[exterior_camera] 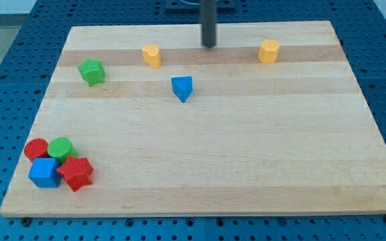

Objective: Place yellow hexagon to the right of blue triangle

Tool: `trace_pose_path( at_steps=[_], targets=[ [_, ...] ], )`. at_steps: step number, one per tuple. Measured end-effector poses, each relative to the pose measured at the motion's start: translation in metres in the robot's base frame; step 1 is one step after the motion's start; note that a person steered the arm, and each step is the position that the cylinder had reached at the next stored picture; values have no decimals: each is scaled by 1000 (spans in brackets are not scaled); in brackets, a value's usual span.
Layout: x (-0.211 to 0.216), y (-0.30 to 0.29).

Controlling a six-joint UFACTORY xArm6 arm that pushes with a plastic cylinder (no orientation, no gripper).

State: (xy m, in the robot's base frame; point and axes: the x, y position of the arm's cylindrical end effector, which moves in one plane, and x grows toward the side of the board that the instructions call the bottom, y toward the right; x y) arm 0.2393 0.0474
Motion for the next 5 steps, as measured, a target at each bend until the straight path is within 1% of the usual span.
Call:
trace_pose_path(
  at_steps=[1,2,3,4,5],
  targets=[
    [-19,93],
    [2,148],
    [56,137],
    [110,85],
    [110,81]
  ],
)
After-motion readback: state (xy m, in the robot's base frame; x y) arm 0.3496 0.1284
